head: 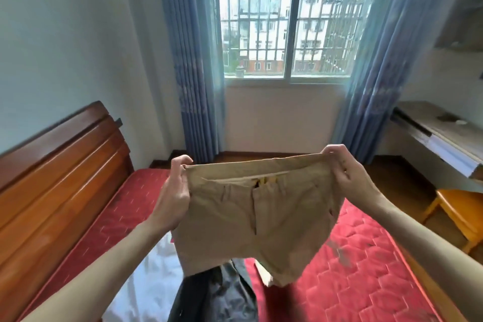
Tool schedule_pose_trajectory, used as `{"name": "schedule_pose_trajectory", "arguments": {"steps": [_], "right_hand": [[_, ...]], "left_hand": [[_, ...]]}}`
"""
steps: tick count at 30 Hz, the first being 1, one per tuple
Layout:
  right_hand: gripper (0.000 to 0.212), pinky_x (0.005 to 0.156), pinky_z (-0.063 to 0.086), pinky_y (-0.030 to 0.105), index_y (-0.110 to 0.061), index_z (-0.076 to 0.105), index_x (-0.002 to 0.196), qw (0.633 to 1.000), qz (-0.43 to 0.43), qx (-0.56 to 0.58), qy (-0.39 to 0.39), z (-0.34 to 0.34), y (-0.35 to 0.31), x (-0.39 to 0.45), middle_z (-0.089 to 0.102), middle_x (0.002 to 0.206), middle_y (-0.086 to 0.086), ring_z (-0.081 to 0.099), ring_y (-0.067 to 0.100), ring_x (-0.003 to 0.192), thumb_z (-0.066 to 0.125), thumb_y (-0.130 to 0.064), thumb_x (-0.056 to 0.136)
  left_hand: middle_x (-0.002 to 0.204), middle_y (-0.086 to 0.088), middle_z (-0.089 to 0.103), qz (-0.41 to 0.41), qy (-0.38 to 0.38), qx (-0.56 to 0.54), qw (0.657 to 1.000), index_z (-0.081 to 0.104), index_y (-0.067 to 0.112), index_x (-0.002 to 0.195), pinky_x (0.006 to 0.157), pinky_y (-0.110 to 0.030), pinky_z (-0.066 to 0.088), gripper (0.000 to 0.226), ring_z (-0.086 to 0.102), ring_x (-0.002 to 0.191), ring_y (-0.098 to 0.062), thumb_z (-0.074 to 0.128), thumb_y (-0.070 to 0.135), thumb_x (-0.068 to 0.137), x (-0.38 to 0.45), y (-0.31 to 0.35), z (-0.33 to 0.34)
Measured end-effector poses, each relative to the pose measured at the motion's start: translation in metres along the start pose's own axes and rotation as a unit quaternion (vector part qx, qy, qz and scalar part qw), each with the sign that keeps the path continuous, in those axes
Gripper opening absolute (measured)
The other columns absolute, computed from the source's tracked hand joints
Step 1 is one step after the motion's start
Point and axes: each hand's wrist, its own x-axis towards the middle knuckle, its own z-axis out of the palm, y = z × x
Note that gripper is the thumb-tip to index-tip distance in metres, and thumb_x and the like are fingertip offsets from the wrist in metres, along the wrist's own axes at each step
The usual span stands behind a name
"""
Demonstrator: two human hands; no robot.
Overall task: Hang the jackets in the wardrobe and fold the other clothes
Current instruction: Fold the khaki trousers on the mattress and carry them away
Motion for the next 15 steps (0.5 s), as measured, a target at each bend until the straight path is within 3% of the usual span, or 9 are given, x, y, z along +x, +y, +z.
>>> {"name": "schedule_pose_trajectory", "arguments": {"steps": [2, 5, 7, 9, 11, 13, 15], "right_hand": [[0.041, 0.085, 0.052, 0.032, -0.035, 0.059, 0.123, 0.998, -0.052, -0.038, -0.007, -0.02, -0.004, 0.016, 0.058, 0.107, -0.011, 0.063, 0.014, 0.097, 0.052, 0.0, 0.102], [0.049, 0.077, 0.056, 0.042, -0.042, 0.051, 0.135, 0.986, -0.122, -0.105, -0.039, -0.05, -0.008, 0.033, 0.04, 0.107, -0.012, 0.057, 0.02, 0.089, 0.06, -0.007, 0.101], [0.061, 0.076, 0.057, 0.048, -0.041, 0.044, 0.143, 0.976, -0.169, -0.135, -0.032, -0.065, -0.012, 0.041, 0.038, 0.115, -0.006, 0.057, 0.028, 0.089, 0.066, -0.005, 0.099], [0.066, 0.075, 0.057, 0.047, -0.037, 0.047, 0.142, 0.965, -0.198, -0.172, -0.02, -0.076, -0.015, 0.047, 0.036, 0.124, 0.001, 0.057, 0.032, 0.09, 0.069, 0.002, 0.093], [0.054, 0.072, 0.059, 0.048, -0.02, 0.06, 0.131, 0.952, -0.223, -0.208, -0.01, -0.085, -0.015, 0.053, 0.037, 0.126, 0.009, 0.056, 0.036, 0.089, 0.068, 0.012, 0.087], [0.037, 0.07, 0.059, 0.053, -0.004, 0.065, 0.118, 0.943, -0.242, -0.229, -0.003, -0.093, -0.014, 0.057, 0.041, 0.122, 0.011, 0.057, 0.037, 0.088, 0.063, 0.016, 0.087], [0.028, 0.07, 0.06, 0.055, 0.0, 0.063, 0.116, 0.94, -0.242, -0.242, -0.004, -0.098, -0.014, 0.056, 0.044, 0.118, 0.01, 0.059, 0.038, 0.086, 0.059, 0.012, 0.091]], "left_hand": [[0.104, 0.005, 0.05, 0.067, -0.01, 0.104, 0.992, 0.048, 0.035, 0.126, 0.067, -0.044, 0.056, 0.023, 0.062, 0.079, -0.025, 0.034, 0.036, 0.108, 0.014, 0.027, -0.01], [0.111, -0.001, 0.042, 0.195, 0.02, 0.277, 0.941, 0.055, 0.023, 0.117, 0.061, -0.048, 0.058, 0.024, 0.06, 0.072, -0.034, 0.042, 0.031, 0.099, 0.033, 0.058, -0.029], [0.109, -0.007, 0.042, 0.251, 0.045, 0.309, 0.916, 0.054, 0.017, 0.109, 0.05, -0.045, 0.056, 0.016, 0.058, 0.063, -0.035, 0.046, 0.023, 0.096, 0.041, 0.074, -0.037], [0.105, -0.007, 0.042, 0.279, 0.043, 0.286, 0.915, 0.05, 0.015, 0.106, 0.043, -0.035, 0.046, 0.015, 0.051, 0.054, -0.031, 0.042, 0.021, 0.095, 0.048, 0.087, -0.044], [0.102, -0.008, 0.046, 0.327, 0.0, 0.276, 0.904, 0.05, 0.012, 0.107, 0.043, -0.031, 0.042, 0.018, 0.044, 0.054, -0.023, 0.046, 0.024, 0.093, 0.052, 0.097, -0.053], [0.101, -0.011, 0.051, 0.378, -0.057, 0.312, 0.87, 0.05, 0.012, 0.108, 0.041, -0.03, 0.044, 0.028, 0.04, 0.053, -0.02, 0.057, 0.033, 0.09, 0.055, 0.101, -0.06], [0.099, -0.013, 0.054, 0.419, -0.082, 0.358, 0.83, 0.052, 0.011, 0.105, 0.038, -0.032, 0.049, 0.025, 0.045, 0.05, -0.024, 0.061, 0.031, 0.092, 0.058, 0.1, -0.059]]}}
